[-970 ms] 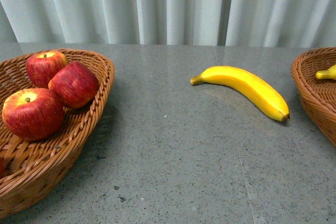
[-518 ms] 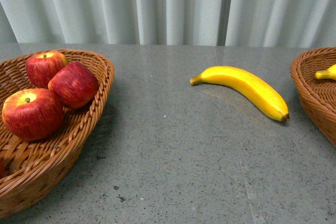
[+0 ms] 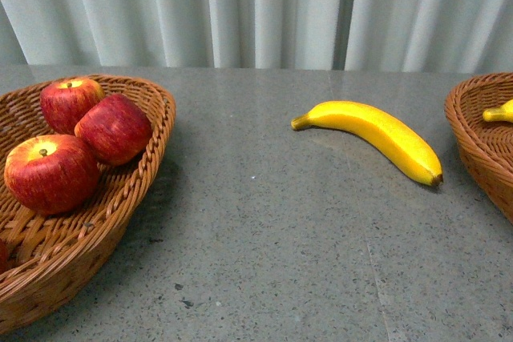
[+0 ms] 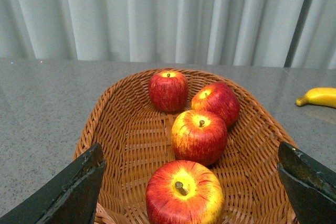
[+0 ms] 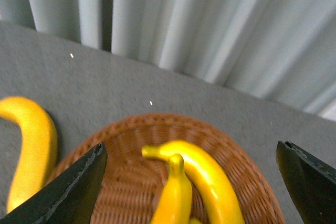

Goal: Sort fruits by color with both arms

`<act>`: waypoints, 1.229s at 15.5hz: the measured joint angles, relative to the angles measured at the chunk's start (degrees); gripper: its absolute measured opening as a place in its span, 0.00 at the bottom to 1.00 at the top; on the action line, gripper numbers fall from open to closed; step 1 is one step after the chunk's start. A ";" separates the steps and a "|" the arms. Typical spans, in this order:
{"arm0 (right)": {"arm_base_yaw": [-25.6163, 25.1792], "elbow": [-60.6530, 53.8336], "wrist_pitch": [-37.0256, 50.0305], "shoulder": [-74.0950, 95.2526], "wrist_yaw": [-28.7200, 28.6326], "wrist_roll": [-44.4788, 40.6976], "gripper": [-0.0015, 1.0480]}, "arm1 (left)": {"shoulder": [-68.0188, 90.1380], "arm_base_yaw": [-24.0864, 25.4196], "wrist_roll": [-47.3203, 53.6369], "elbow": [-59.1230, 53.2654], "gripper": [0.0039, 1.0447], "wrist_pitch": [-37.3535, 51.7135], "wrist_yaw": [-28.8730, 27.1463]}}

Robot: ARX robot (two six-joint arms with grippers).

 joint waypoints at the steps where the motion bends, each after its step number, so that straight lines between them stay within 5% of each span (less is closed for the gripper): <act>1: 3.37 3.58 -0.04 1.38 1.09 1.51 0.94 | 0.00 -0.02 0.00 0.00 0.94 0.00 0.02; 5: 18.32 18.97 -3.43 14.10 5.29 7.13 0.94 | 0.00 0.00 -0.02 0.00 0.94 0.00 0.00; 8: 24.68 31.74 -8.52 27.15 5.73 7.30 0.94 | 0.00 0.00 -0.02 0.00 0.94 0.00 0.00; 19: 22.49 50.31 -28.15 47.28 4.17 -8.24 0.94 | 0.00 0.00 0.00 0.00 0.94 0.00 0.02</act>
